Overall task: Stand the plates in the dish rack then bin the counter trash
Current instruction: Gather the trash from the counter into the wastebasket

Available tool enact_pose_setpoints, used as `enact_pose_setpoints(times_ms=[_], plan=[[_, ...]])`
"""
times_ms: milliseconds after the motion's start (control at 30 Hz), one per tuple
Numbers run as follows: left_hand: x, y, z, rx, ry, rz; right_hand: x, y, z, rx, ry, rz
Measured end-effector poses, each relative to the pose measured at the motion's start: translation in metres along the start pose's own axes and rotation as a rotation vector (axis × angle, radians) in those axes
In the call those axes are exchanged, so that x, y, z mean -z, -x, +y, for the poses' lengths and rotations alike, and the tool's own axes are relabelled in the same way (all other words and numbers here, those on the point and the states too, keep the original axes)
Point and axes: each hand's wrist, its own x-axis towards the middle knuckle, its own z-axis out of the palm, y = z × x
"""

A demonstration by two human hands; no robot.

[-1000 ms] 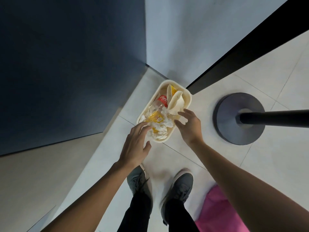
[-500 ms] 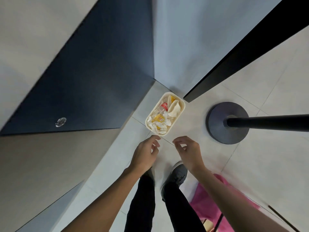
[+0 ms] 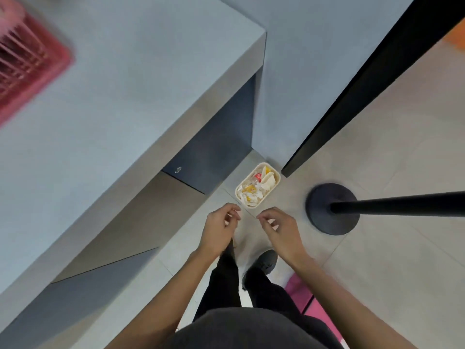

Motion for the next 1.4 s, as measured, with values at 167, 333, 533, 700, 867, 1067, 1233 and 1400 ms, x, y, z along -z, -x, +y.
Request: enact_pose_setpoints(times_ms=[167, 333, 533, 700, 867, 1067, 1233, 1400], plan=[[0.026, 0.032, 0.043, -0.048, 0.130, 0.173, 0.020, 0.004, -0.054, 0.194, 0.036, -0.044], [0.067, 0.032, 0.076, -0.119, 0.200, 0.316, 0.022, -0.025, -0.117, 0.368, 0.088, -0.130], [0.137, 0.001, 0.107, -0.204, 0.244, 0.444, 0.009, -0.083, -0.195, 0.499, 0.069, -0.183], [0.204, -0.050, 0.123, -0.237, 0.261, 0.566, -0.005, -0.151, -0.253, 0.551, 0.091, -0.210], [0.266, -0.109, 0.127, -0.218, 0.216, 0.609, -0.026, -0.237, -0.301, 0.531, 0.198, -0.183], [0.320, -0.180, 0.136, -0.190, 0.021, 0.582, -0.055, -0.334, -0.327, 0.450, 0.382, -0.166], [0.367, -0.246, 0.147, -0.132, -0.136, 0.613, -0.077, -0.387, -0.341, 0.402, 0.794, -0.164], [0.416, -0.308, 0.164, -0.010, -0.205, 0.722, -0.093, -0.399, -0.325, 0.482, 1.048, -0.048]])
